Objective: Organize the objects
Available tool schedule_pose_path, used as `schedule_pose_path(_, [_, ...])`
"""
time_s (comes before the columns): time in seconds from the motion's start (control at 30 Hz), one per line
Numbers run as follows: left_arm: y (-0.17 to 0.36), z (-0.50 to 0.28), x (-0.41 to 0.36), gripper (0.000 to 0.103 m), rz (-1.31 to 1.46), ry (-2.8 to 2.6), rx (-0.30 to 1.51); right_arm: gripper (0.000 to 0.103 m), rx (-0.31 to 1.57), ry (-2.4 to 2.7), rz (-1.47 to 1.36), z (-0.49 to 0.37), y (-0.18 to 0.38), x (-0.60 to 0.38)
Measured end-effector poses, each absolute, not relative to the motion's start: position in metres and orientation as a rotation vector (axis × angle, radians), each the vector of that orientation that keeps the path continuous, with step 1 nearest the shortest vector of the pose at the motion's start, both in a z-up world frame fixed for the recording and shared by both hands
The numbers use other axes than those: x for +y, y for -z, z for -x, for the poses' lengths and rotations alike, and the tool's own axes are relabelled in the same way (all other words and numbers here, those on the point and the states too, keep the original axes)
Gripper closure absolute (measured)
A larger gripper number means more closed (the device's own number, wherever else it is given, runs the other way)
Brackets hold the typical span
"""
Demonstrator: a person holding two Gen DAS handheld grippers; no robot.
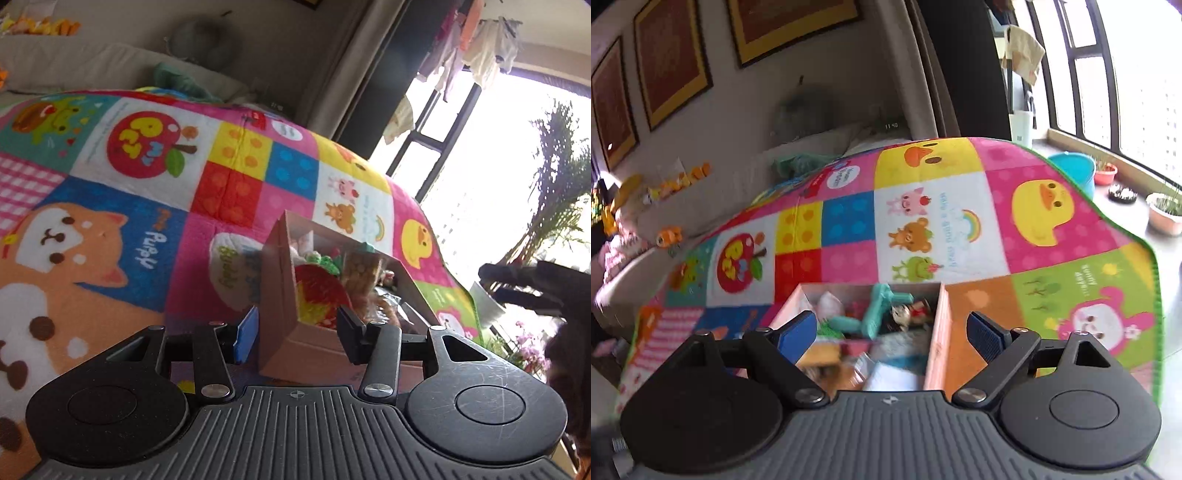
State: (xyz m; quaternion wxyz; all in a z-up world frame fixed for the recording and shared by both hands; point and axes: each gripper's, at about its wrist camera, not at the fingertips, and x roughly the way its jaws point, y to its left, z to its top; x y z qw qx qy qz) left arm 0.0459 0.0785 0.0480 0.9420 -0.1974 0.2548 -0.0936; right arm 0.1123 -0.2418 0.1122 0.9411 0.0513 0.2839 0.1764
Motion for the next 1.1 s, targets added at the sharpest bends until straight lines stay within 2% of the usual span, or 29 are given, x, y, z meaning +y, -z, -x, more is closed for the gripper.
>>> schedule_pose_path(0.2, [-0.051, -0.079, 0.053, 0.052, 0.298, 0.121, 0.589, 0.016, 0.601, -0.401, 0.101, -0.071, -0.067, -0.240])
schedule_pose_path(0.3, [-0.042, -0.100, 0.047, 0.051, 0.226, 0.019, 0.669, 0.032, 0.627, -0.396, 0.222, -0.061, -0.038, -0.220])
schedule_pose_path(0.33, [-0.039, -0.103, 0.049, 0.044, 0.220, -0.004, 0.674, 0.039, 0.627, -0.392, 0.255, -0.060, -0.030, -0.214])
schedule_pose_path(0.37, [-0.038, -0.105, 0.051, 0.041, 0.209, -0.033, 0.679, 0.042, 0.624, -0.382, 0.277, -0.060, -0.024, -0.208])
schedule_pose_path(0.57, [-0.036, -0.096, 0.073, 0.000, 0.171, -0.109, 0.666, 0.044, 0.675, -0.362, 0.146, -0.087, -0.015, -0.200])
schedule_pose_path(0.97, [-0.026, -0.105, 0.103, 0.002, 0.255, -0.082, 0.602, 0.043, 0.679, -0.317, 0.182, -0.101, -0.010, -0.163])
schedule_pose_path(1.0, [-0.027, -0.103, 0.103, 0.002, 0.268, -0.079, 0.602, 0.041, 0.679, -0.313, 0.187, -0.100, -0.009, -0.163])
schedule_pose_path(1.1, [-0.039, -0.080, 0.100, 0.002, 0.270, -0.060, 0.556, 0.025, 0.690, -0.287, 0.159, -0.092, -0.011, -0.169])
